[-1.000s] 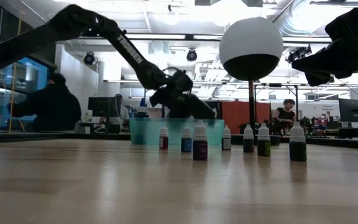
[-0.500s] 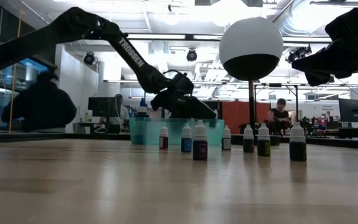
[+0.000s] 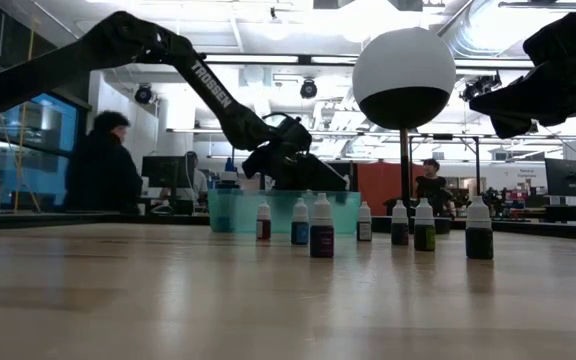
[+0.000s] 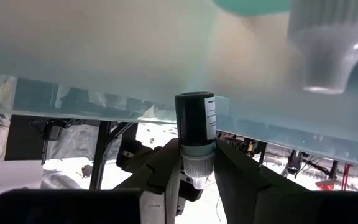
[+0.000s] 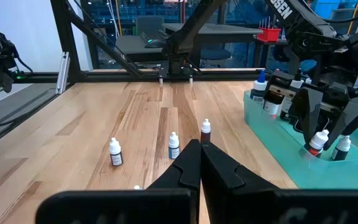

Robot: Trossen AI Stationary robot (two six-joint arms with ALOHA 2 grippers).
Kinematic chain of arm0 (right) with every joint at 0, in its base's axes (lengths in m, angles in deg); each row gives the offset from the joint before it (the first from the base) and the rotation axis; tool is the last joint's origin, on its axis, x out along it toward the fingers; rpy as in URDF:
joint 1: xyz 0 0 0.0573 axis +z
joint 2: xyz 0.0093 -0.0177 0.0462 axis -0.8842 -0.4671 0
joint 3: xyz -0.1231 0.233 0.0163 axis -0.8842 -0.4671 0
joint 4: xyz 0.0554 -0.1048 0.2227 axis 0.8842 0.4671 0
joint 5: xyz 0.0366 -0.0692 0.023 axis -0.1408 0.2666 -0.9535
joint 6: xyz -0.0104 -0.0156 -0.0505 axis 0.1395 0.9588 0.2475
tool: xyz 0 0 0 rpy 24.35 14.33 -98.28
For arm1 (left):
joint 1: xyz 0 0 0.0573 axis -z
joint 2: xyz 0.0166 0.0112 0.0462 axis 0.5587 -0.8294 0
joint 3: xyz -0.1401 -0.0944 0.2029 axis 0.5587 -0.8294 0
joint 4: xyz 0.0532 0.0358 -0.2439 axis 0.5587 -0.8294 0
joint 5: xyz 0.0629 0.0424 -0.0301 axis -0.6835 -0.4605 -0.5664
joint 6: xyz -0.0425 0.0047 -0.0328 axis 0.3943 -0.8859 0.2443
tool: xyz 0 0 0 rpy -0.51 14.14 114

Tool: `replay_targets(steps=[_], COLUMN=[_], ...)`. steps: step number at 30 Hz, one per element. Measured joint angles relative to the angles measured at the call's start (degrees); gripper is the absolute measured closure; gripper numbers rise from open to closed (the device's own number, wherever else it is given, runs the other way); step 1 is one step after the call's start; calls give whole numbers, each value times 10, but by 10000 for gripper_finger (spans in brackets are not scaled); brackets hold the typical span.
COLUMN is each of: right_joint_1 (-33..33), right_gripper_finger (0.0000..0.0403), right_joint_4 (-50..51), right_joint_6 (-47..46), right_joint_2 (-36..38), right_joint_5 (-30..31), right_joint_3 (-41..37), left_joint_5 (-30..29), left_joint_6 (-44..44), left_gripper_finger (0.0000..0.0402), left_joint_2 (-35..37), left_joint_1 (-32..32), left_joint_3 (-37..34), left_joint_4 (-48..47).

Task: Pick & Place food coloring
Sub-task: Put the small red food coloring bottle into the green bin, then put the small orange food coloring bottle into the green bin

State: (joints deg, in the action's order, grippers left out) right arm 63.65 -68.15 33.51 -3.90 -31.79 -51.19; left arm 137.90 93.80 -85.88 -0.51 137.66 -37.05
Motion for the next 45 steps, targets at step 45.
replay_targets(steps=[45], right_joint_1=[0], right_gripper_finger=[402], right_joint_4=[0], right_joint_6=[0], right_joint_2=[0], right_joint_5=[0], right_joint_3=[0], left_joint_5=[-109], left_joint_6=[-104], left_gripper_finger=[307], left_joint_2=[93], left_joint_1=[-8], left_joint_3=[103], left_joint_4=[-288])
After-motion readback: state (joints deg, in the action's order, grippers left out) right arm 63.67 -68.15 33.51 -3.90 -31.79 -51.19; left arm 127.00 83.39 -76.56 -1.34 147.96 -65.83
